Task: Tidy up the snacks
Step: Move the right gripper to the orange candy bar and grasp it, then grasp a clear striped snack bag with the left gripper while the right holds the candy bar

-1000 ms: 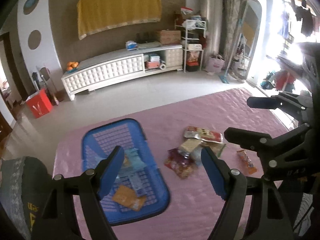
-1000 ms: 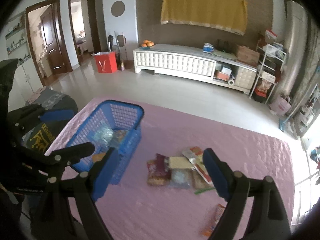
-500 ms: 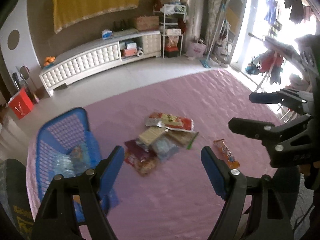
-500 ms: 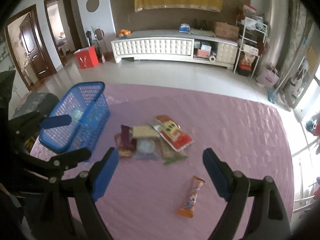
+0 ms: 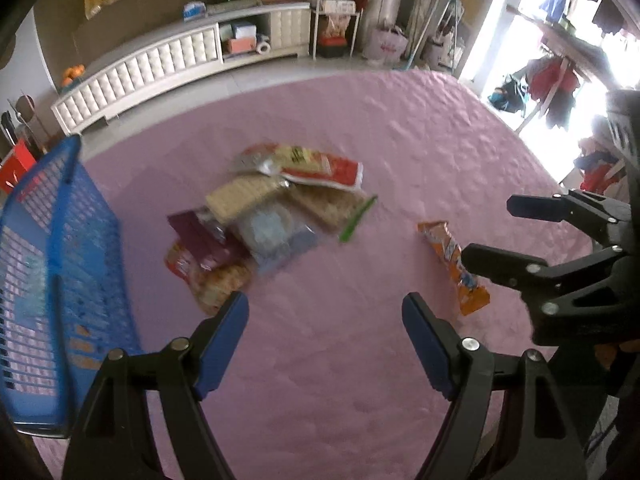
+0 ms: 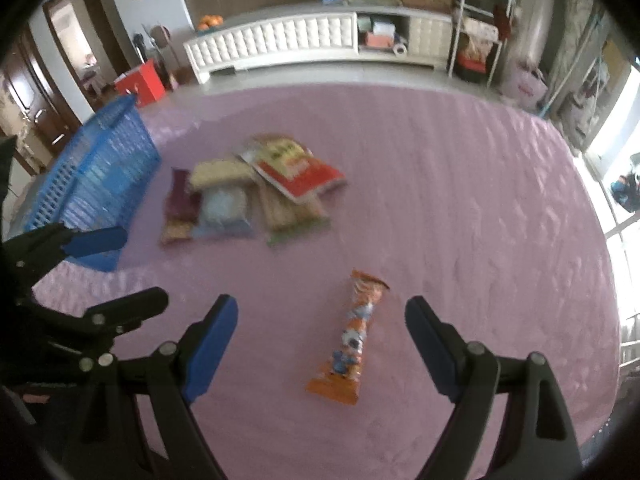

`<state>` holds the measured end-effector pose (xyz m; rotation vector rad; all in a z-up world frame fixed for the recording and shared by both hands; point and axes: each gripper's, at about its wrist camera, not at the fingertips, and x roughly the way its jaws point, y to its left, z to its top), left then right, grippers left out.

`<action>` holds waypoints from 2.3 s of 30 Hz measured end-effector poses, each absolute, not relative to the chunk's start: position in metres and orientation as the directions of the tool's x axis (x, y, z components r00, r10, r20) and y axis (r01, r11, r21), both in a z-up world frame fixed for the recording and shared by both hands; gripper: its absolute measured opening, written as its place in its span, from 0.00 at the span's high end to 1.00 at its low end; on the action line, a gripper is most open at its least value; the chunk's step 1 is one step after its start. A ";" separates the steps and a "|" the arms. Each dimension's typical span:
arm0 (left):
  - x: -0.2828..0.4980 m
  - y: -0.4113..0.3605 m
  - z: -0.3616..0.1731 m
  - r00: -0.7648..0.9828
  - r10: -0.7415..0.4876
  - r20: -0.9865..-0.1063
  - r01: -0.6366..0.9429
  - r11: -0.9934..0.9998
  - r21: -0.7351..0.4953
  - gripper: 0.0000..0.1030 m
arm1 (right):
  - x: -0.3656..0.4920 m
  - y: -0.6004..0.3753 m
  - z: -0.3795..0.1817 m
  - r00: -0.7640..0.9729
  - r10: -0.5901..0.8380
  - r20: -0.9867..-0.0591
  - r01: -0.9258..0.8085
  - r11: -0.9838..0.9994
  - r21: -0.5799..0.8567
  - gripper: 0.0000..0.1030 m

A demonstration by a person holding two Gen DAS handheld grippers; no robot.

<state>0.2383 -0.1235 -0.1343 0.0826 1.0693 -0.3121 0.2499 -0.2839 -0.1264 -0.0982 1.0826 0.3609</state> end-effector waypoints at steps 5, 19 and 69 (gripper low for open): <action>0.242 -0.132 -0.160 0.393 -0.223 -0.892 0.291 0.950 -0.109 0.25 | 0.258 -0.291 -0.156 0.350 0.206 -0.914 -0.304 0.948 0.097 0.36; 0.245 -0.122 -0.175 0.357 -0.230 -0.905 0.273 0.953 -0.134 0.25 | 0.254 -0.296 -0.191 0.288 0.197 -0.937 -0.311 0.945 0.103 0.73; 0.359 -0.122 -0.218 0.339 0.025 -0.941 0.108 0.992 0.065 0.49 | 0.336 -0.254 -0.169 0.315 0.348 -0.883 -0.401 0.892 0.208 0.82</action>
